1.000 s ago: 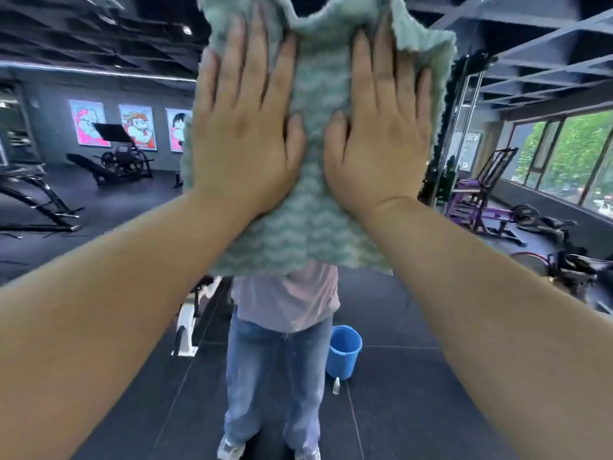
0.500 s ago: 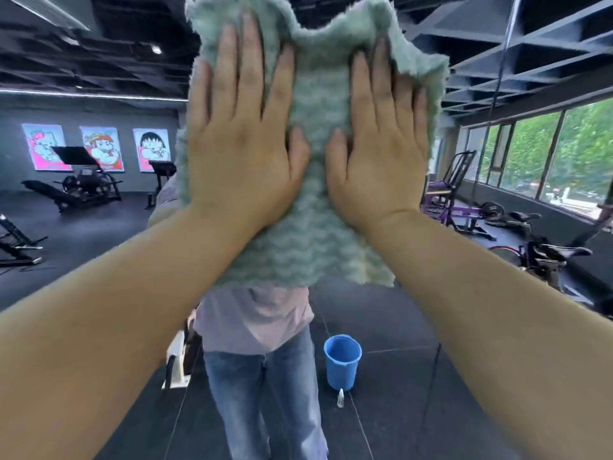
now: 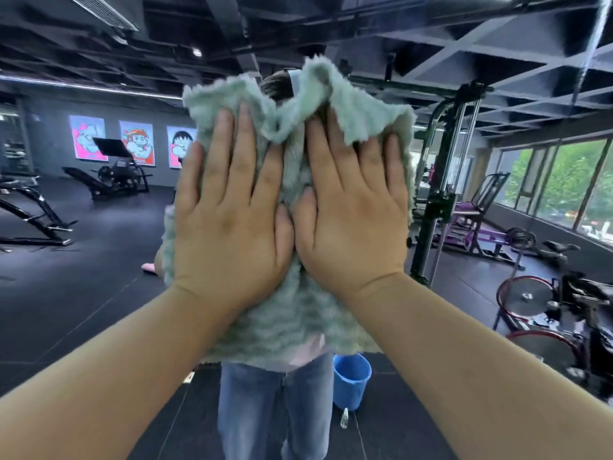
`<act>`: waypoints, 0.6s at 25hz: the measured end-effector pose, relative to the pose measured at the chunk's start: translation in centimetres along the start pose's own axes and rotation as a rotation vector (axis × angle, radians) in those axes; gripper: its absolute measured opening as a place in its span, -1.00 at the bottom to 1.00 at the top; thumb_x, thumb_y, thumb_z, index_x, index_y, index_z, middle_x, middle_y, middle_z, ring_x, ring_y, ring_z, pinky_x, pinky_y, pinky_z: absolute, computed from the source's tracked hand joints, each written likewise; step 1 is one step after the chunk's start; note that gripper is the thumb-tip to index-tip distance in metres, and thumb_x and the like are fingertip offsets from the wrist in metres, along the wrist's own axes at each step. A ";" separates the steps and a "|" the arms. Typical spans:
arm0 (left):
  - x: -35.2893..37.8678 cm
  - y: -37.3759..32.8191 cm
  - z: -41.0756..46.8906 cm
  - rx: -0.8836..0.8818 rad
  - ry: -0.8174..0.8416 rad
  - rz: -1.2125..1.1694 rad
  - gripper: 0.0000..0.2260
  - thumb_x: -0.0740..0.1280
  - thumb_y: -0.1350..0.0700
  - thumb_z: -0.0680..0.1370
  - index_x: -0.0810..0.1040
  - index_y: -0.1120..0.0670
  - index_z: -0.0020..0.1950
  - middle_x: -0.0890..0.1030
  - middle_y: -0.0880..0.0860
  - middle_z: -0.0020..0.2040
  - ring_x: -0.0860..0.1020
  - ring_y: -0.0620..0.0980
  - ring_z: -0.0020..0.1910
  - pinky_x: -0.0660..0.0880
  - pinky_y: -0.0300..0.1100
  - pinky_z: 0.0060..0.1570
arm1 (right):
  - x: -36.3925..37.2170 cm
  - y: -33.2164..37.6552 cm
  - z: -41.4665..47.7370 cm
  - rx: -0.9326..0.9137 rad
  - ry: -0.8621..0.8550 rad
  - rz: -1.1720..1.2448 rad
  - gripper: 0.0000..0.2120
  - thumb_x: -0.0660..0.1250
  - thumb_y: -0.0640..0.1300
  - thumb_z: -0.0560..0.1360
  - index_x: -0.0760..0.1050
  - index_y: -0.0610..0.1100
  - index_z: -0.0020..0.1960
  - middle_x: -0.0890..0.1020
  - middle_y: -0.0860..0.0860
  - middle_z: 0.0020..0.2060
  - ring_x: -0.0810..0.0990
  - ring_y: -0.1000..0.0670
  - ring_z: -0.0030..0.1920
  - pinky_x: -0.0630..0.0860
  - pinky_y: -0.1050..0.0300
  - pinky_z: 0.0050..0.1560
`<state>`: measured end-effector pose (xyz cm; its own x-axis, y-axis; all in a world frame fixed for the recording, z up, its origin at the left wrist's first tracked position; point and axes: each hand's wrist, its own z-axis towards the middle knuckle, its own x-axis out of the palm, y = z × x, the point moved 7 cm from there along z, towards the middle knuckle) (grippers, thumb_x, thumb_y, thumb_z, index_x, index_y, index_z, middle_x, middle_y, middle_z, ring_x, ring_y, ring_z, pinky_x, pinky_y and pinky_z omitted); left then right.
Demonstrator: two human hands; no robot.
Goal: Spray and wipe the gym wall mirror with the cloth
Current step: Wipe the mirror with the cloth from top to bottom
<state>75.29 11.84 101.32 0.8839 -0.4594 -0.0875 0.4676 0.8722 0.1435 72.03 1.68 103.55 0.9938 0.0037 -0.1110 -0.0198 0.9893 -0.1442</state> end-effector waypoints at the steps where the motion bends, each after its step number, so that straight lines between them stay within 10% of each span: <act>1: 0.0 0.4 0.8 -0.016 0.001 0.008 -0.49 0.05 0.04 0.61 0.18 0.21 0.53 0.14 0.28 0.53 0.11 0.22 0.53 0.00 0.10 0.51 | -0.1 -0.1 0.7 0.009 -0.018 0.017 -0.43 0.09 -0.03 0.50 0.29 -0.14 0.50 0.42 -0.06 0.42 0.27 -0.14 0.41 -0.02 -0.06 0.52; 8: 0.9 -1.3 -11.2 0.047 0.102 0.093 -0.45 0.04 0.01 0.59 0.13 0.24 0.53 0.17 0.32 0.51 0.08 0.26 0.52 -0.04 0.11 0.51 | 1.0 1.7 -9.5 -0.063 0.059 -0.014 -0.39 0.16 -0.03 0.47 0.28 -0.10 0.50 0.50 -0.05 0.34 0.33 -0.13 0.39 -0.06 -0.03 0.53; 15: -0.6 3.3 -1.7 -0.139 -0.005 0.062 -0.40 0.07 -0.02 0.55 0.11 0.17 0.56 0.08 0.27 0.56 0.02 0.19 0.55 -0.14 0.00 0.50 | 0.6 1.4 -1.6 0.020 -0.019 -0.016 -0.40 0.13 -0.02 0.51 0.21 -0.11 0.53 0.40 -0.04 0.43 0.29 -0.12 0.43 -0.04 -0.05 0.53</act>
<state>76.31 15.31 100.22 0.9114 -0.4042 -0.0778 0.4062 0.9137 0.0111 72.46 2.79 101.68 0.9959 -0.0099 -0.0903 -0.0015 0.9921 -0.1257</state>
